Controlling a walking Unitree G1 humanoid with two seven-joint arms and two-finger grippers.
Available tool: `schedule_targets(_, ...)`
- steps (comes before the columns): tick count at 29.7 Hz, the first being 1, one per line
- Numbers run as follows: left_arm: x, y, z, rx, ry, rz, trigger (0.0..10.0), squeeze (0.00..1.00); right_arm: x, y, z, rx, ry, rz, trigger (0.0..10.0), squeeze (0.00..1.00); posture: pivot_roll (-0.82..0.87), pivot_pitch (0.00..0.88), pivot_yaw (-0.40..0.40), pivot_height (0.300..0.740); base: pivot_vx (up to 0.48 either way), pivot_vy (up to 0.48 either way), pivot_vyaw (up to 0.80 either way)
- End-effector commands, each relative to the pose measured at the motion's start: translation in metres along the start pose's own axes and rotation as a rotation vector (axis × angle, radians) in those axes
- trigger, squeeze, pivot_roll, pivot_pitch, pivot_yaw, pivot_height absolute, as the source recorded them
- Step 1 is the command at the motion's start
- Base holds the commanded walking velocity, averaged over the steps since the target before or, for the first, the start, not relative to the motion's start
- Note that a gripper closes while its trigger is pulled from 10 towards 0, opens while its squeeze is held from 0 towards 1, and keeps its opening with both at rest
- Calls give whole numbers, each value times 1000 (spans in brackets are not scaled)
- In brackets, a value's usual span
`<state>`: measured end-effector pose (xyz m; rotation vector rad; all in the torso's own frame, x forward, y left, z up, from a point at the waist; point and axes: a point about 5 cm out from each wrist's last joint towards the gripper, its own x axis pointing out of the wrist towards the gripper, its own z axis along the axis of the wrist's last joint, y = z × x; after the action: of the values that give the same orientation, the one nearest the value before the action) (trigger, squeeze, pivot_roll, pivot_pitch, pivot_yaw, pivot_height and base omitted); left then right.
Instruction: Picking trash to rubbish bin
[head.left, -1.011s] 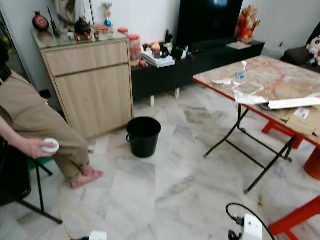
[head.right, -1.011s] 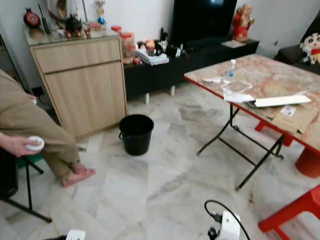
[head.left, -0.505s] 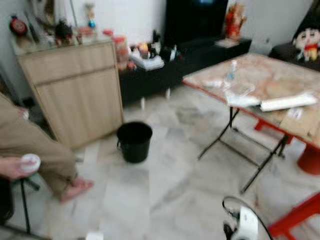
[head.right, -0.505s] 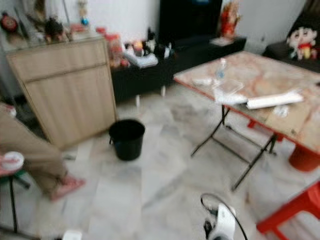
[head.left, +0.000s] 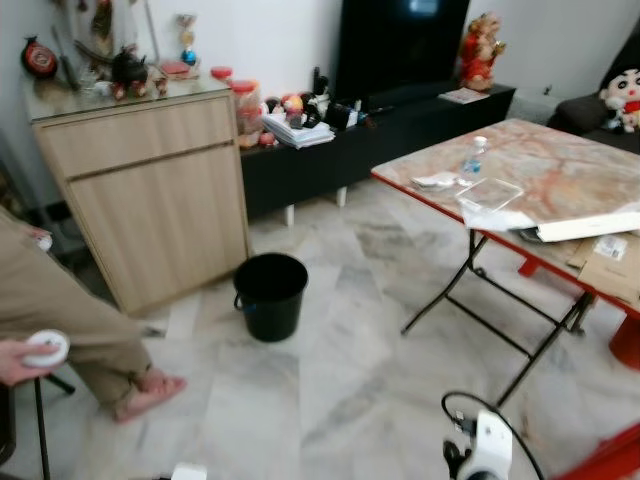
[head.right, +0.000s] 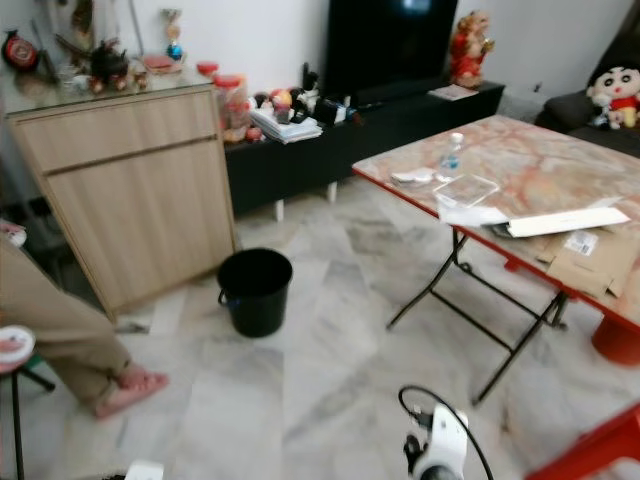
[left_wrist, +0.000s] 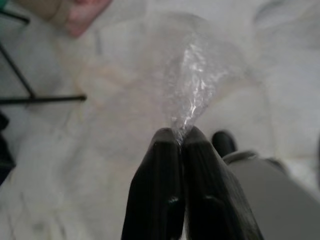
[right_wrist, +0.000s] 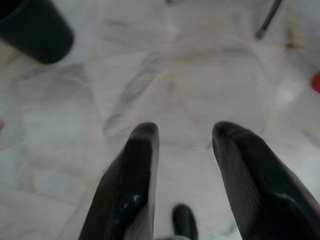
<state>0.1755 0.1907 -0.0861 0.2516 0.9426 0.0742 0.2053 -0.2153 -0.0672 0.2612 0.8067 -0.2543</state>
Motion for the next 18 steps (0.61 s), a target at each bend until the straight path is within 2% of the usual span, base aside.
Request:
schedule_targets(1,0,0,-2,22,9,-8,10000,0,2,3,8,26,-29,-3,10000,0,-39,0,-35,740,330,0,0)
schedule_targets(18,2,8,5,15,-5,11,10000,0,1,8,2,58,-20,-5,10000,0,-21,19,-20,740,330,0,0)
